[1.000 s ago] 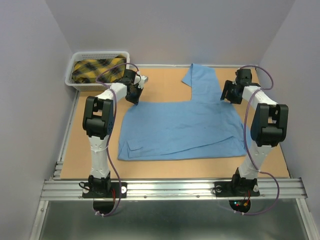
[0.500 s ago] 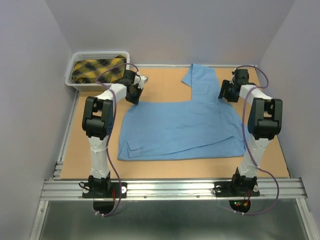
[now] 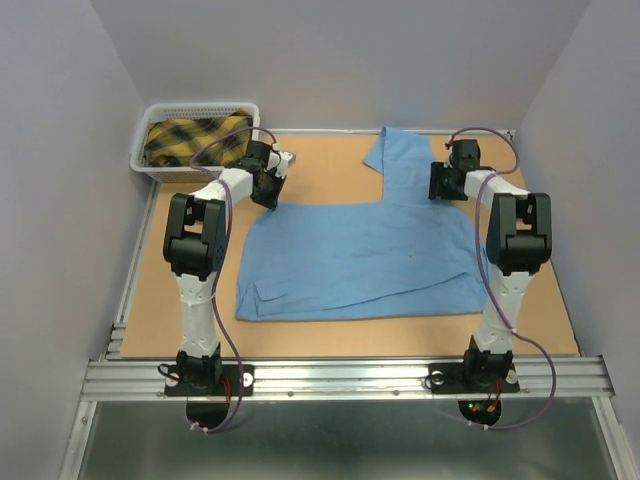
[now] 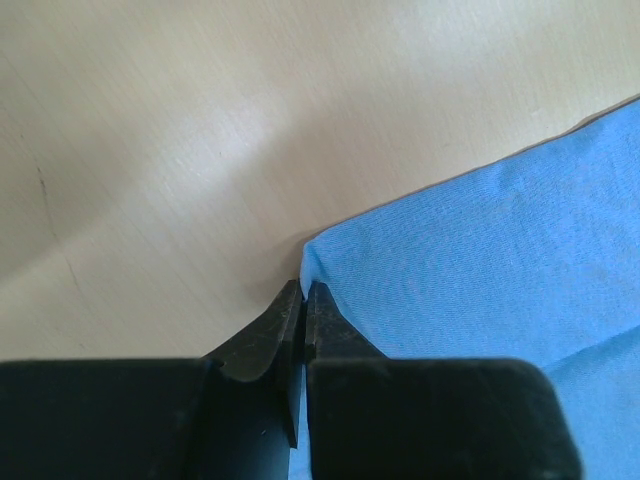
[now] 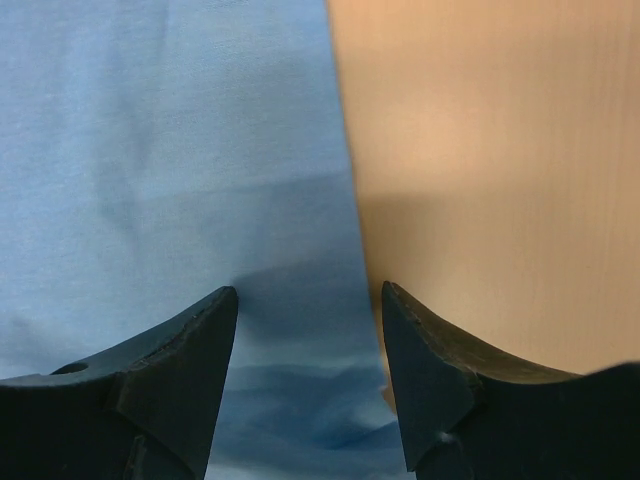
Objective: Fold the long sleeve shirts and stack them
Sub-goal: Fold the shirt
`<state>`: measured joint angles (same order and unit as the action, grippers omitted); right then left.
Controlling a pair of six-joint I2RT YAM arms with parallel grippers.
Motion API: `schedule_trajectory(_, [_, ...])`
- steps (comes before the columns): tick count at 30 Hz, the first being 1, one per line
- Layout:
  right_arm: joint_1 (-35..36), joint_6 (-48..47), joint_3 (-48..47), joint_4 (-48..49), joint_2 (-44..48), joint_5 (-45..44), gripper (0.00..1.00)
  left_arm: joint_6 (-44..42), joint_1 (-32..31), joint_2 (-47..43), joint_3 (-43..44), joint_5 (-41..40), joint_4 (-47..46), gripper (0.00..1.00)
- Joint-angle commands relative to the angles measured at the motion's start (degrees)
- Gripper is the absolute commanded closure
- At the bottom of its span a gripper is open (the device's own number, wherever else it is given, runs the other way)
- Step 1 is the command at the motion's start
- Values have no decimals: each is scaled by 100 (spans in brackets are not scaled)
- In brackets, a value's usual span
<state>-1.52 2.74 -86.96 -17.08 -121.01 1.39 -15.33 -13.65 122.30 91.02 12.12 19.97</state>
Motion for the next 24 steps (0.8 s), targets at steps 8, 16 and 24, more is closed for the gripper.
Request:
schedule_trajectory(8, [407,-380,56,126,-370,-411,68,83,3,-250,-181,10,201,91])
schedule_trajectory(16, [407,-397,-514,91,-353,-499,99,74,3,-259,-269,-157,174,92])
schedule_trajectory(24, [407,-670,-1244,100,77,-780,99,109,3,-338,-322,-315,139,94])
